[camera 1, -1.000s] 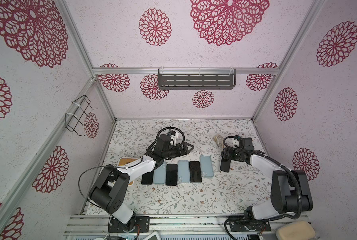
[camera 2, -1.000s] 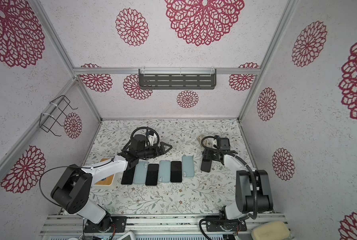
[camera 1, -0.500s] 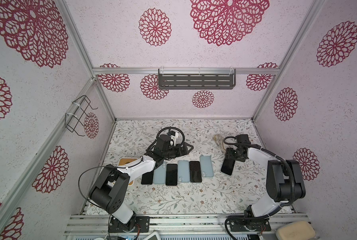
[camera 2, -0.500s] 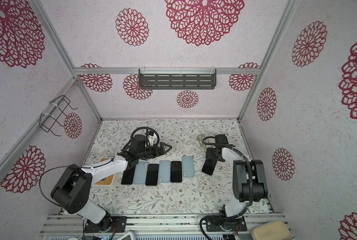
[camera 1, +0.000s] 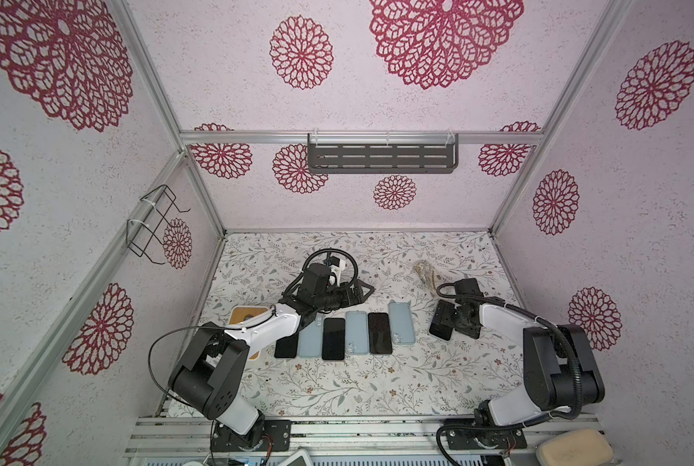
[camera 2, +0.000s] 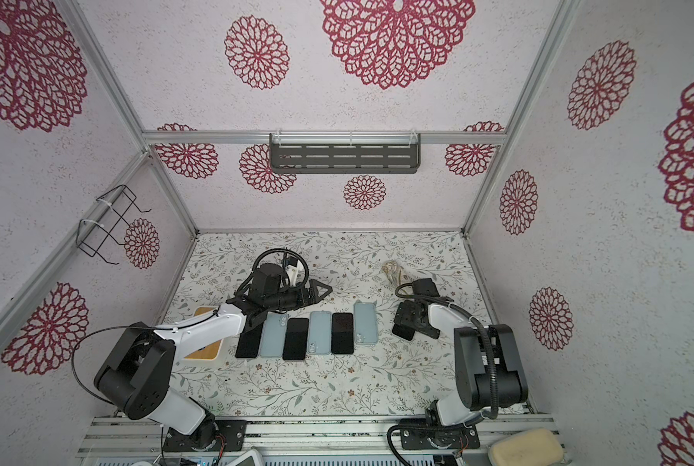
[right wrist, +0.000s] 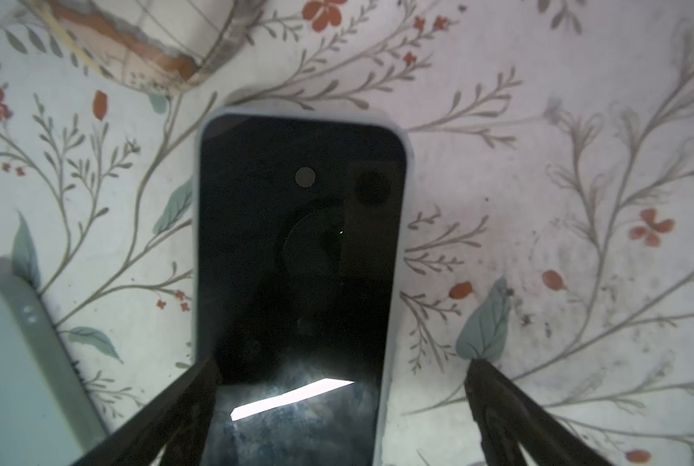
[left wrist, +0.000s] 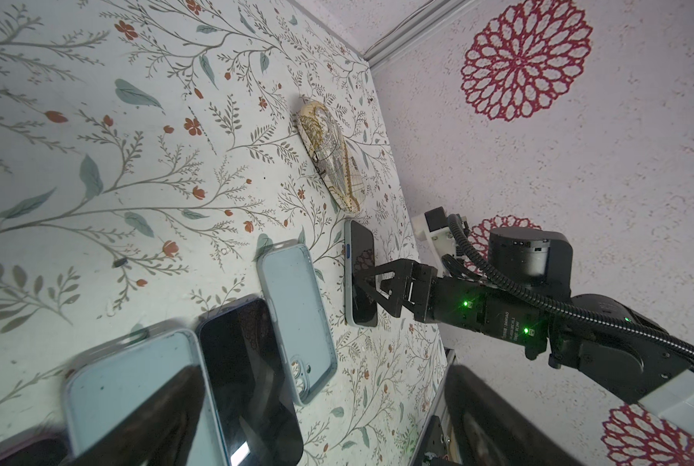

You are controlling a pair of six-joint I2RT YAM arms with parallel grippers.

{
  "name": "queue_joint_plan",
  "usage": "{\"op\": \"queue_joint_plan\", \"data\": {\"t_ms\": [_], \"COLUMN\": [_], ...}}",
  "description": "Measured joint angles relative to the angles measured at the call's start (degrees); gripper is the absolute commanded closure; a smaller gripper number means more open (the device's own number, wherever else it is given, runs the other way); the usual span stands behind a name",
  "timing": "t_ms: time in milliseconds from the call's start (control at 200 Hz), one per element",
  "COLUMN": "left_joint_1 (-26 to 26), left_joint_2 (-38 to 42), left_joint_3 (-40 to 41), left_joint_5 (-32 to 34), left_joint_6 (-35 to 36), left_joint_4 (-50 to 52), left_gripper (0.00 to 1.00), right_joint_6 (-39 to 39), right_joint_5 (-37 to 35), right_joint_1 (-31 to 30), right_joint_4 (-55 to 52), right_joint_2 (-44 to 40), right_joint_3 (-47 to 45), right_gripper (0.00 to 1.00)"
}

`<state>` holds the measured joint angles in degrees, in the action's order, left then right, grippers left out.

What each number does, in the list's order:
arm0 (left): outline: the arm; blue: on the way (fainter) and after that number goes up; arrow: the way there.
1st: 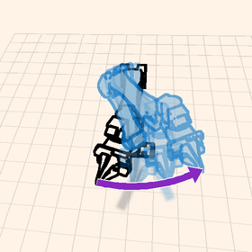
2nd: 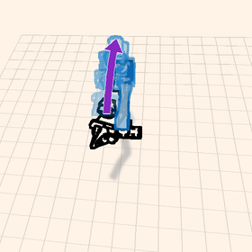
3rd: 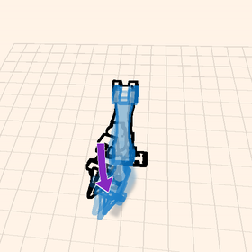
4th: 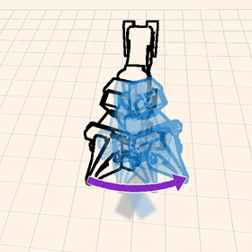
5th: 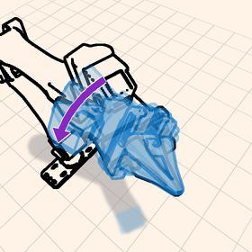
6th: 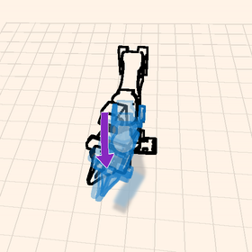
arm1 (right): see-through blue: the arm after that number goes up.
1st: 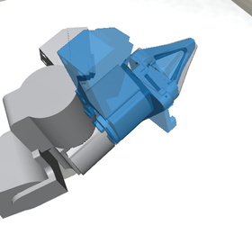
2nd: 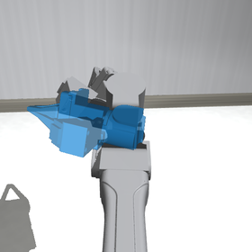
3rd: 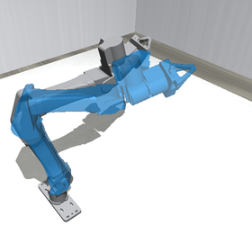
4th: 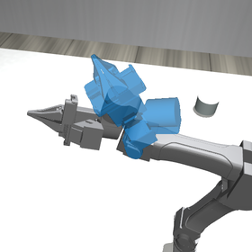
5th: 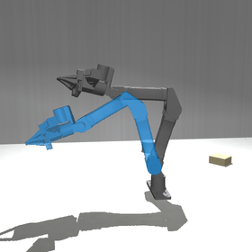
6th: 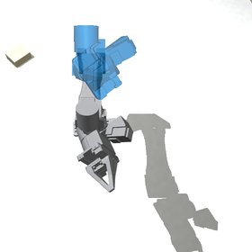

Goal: Take the phone out of the phone case
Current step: Pick up the phone from the middle-right of the table.

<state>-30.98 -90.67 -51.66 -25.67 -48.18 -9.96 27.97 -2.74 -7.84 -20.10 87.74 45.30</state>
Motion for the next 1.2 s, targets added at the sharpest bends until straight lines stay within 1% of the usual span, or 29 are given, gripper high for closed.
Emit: {"op": "queue_joint_plan", "data": {"t_ms": [260,581,711,926,1086,1196], "left_joint_1": [0.0,0.0,0.0,0.0,0.0,0.0], "left_joint_2": [0.0,0.0,0.0,0.1,0.1,0.1], "left_joint_3": [0.1,0.9,0.9,0.9,0.9,0.9], "left_joint_5": [0.2,0.5,0.5,0.6,0.6,0.6], "left_joint_6": [0.1,0.2,0.2,0.2,0.2,0.2], "left_joint_4": [0.3,0.5,0.5,1.0,1.3,1.3], "left_gripper": [0.03,0.03,0.03,0.03,0.03,0.03], "right_joint_6": [2.6,2.7,2.5,1.3,0.5,0.2], "right_joint_5": [0.0,-1.2,-2.9,-5.2,-6.2,-6.7], "right_joint_1": [-2.0,-3.1,-4.0,-4.9,-5.2,-5.3], "right_joint_4": [3.0,3.0,1.9,0.9,0.6,0.5], "right_joint_2": [0.6,2.1,3.1,3.9,4.2,4.3], "right_joint_3": [0.0,1.0,1.8,2.2,2.2,2.2], "right_gripper": [0.01,0.02,0.06,0.08,0.15,0.16]}}
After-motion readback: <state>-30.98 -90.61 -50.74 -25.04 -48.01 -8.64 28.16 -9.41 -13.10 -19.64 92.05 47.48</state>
